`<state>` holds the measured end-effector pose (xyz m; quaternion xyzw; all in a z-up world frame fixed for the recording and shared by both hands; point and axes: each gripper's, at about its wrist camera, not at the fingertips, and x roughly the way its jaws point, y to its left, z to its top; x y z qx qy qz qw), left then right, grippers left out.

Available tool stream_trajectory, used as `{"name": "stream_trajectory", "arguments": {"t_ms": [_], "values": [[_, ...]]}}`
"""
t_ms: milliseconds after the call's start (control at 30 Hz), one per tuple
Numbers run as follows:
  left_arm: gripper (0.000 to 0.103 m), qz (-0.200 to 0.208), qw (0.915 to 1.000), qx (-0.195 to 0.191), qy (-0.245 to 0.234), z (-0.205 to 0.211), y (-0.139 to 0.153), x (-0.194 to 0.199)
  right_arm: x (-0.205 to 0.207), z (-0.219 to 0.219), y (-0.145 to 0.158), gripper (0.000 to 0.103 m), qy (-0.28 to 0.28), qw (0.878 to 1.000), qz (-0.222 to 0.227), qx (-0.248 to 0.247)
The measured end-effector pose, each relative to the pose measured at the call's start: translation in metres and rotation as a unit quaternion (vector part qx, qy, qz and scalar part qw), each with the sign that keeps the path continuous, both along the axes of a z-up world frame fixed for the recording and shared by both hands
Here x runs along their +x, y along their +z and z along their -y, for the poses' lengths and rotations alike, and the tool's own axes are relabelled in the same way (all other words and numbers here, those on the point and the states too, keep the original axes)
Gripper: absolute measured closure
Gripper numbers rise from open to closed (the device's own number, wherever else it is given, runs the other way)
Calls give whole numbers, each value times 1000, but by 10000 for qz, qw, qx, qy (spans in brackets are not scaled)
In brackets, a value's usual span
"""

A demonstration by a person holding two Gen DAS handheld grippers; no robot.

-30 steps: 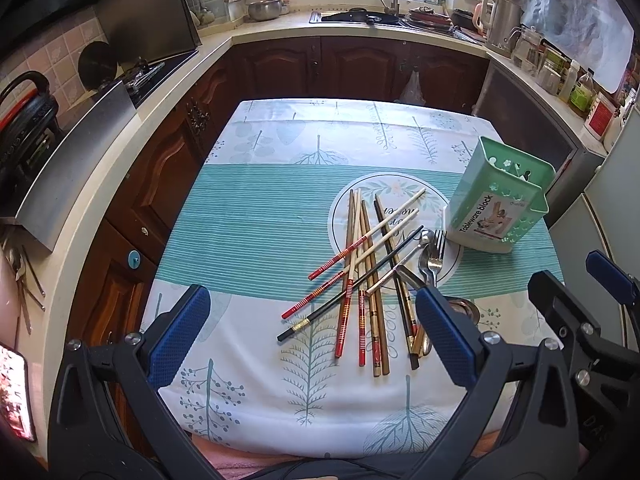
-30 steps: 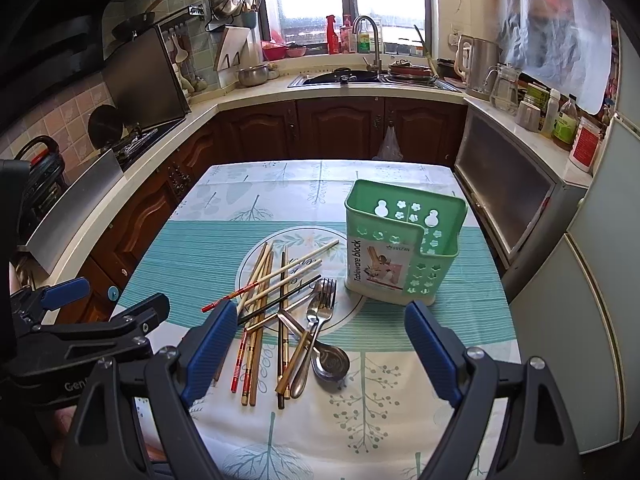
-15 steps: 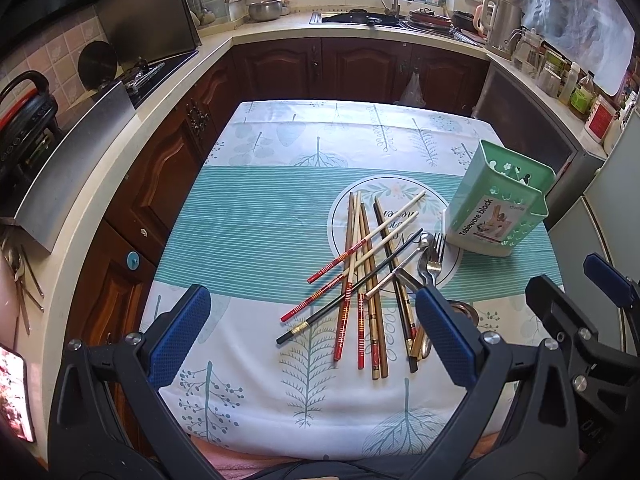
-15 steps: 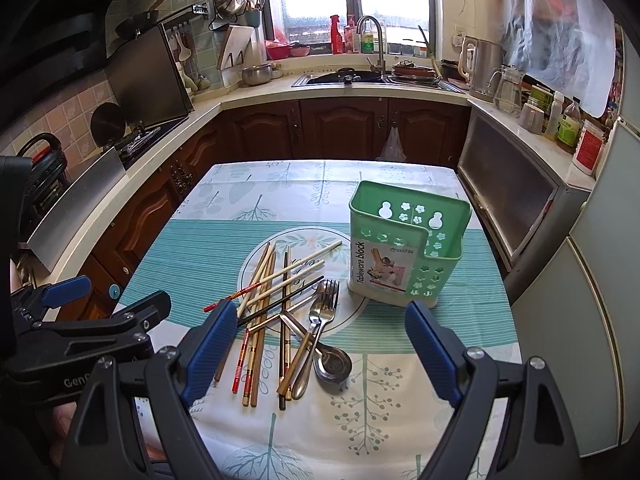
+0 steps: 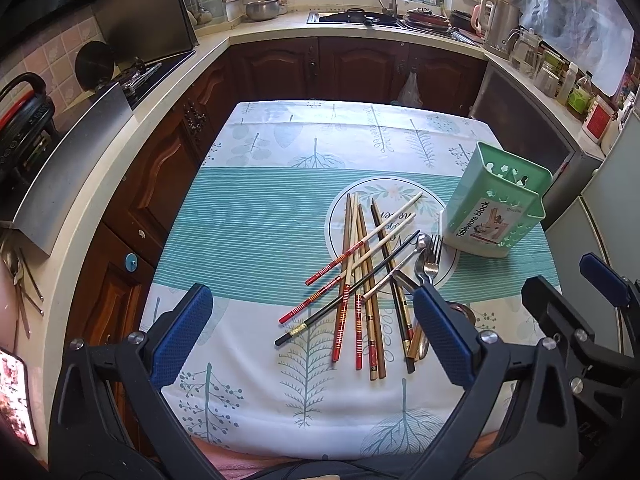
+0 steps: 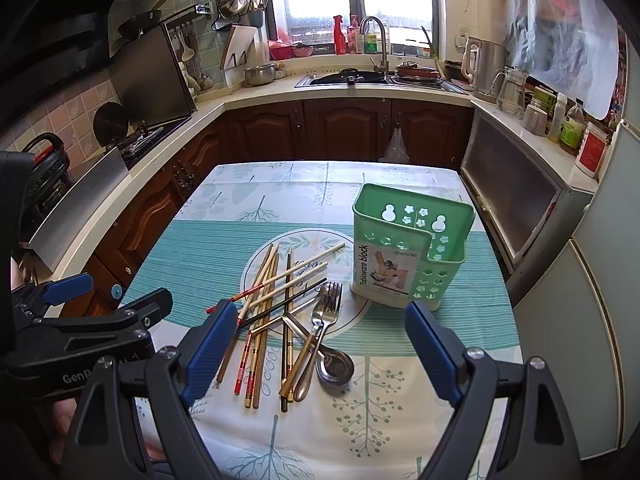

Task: Organize utensils

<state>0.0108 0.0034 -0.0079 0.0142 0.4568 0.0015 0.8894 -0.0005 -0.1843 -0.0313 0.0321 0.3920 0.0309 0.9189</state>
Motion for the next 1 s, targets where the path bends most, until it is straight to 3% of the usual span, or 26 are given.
{"name": "stream_trajectory", "arguments": {"t_ms": [733,1000], "values": [[9,-9,9997,5,-252,5,0,10,3,6,0,17,-28,10000,-37,49],[29,-265,9980,162,-552,11,-6,28,10,10,0,17,-46,9999,-108,60]]}}
